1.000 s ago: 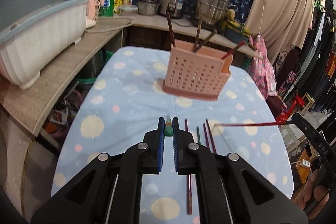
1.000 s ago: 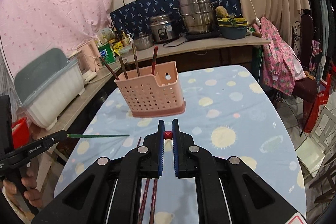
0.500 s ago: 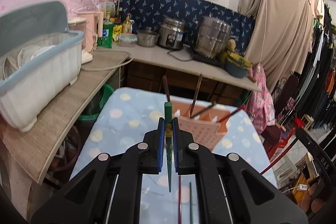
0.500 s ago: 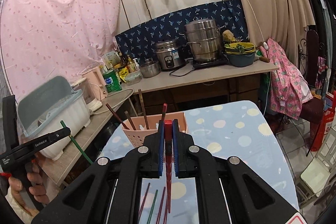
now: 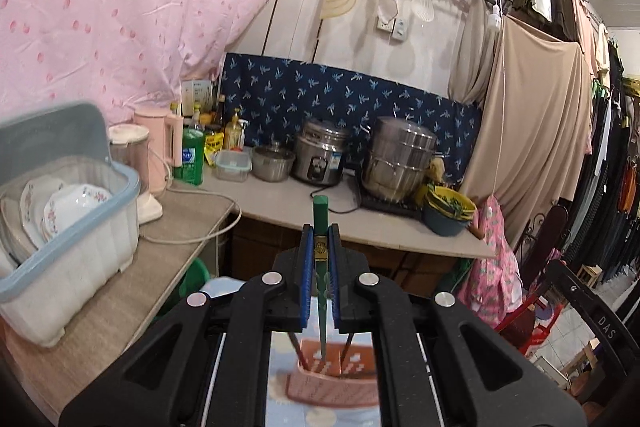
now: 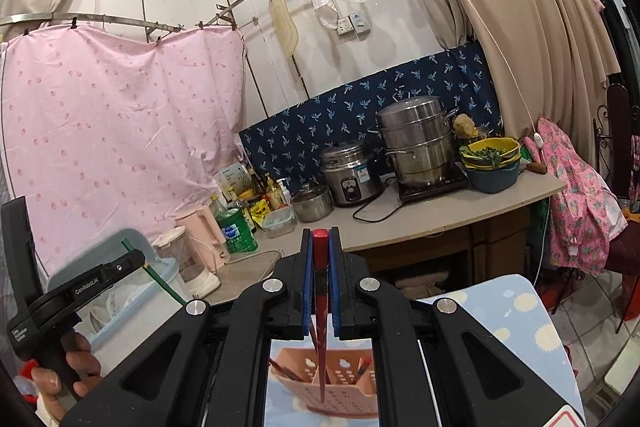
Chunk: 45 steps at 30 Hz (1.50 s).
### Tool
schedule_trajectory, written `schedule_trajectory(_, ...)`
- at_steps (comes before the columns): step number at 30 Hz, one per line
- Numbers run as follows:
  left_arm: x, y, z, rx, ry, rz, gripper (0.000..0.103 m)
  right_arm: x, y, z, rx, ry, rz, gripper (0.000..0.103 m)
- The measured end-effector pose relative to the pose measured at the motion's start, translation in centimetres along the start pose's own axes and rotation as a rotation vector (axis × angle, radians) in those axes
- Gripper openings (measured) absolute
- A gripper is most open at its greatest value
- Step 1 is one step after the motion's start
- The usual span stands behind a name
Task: Organize utensils
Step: 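Lift both held chopsticks and carry them up over the pink basket, then lower the chopsticks into the pink basket and open both tools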
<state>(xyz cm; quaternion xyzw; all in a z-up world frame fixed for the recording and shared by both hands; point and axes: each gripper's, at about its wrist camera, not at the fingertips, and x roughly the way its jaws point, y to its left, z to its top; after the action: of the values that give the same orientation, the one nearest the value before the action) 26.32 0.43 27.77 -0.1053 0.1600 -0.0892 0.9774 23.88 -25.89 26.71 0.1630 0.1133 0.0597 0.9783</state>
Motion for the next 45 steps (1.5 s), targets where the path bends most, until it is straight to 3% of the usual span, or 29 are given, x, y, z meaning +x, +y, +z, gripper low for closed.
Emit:
schedule_trajectory(4,2.5,-0.5,0.4,0.004,0.01,0.002,0.007,2.9,-0.1,0.3,0.001,0.01,-0.016,0.007)
schedule_trajectory(12,7.0,-0.6,-3.4,0.023,0.111,0.013,0.007,7.8,-1.6,-2.8,-0.016,0.108,-0.069,0.007)
schedule_trajectory(21,9.5,0.7,-5.6,0.007,0.182,0.044,0.008,9.8,-2.9,-5.5,-0.016,0.184,-0.091,0.007)
schedule_trajectory(23,9.6,1.0,-5.8,0.004,0.187,0.054,0.011,9.6,-3.1,-5.7,-0.011,0.179,-0.089,0.011)
schedule_trajectory(26,9.2,1.4,-5.9,-0.006,0.185,0.073,0.029,9.0,-3.0,-5.6,-0.01,0.171,-0.089,0.014)
schedule_trajectory(30,8.2,1.5,-6.2,0.003,0.179,0.083,0.034,7.8,-2.8,-5.7,-0.017,0.164,-0.084,0.015)
schedule_trajectory(45,2.7,0.8,-8.4,0.066,0.171,0.104,0.035,1.6,-1.1,-8.5,-0.049,0.178,-0.058,0.022)
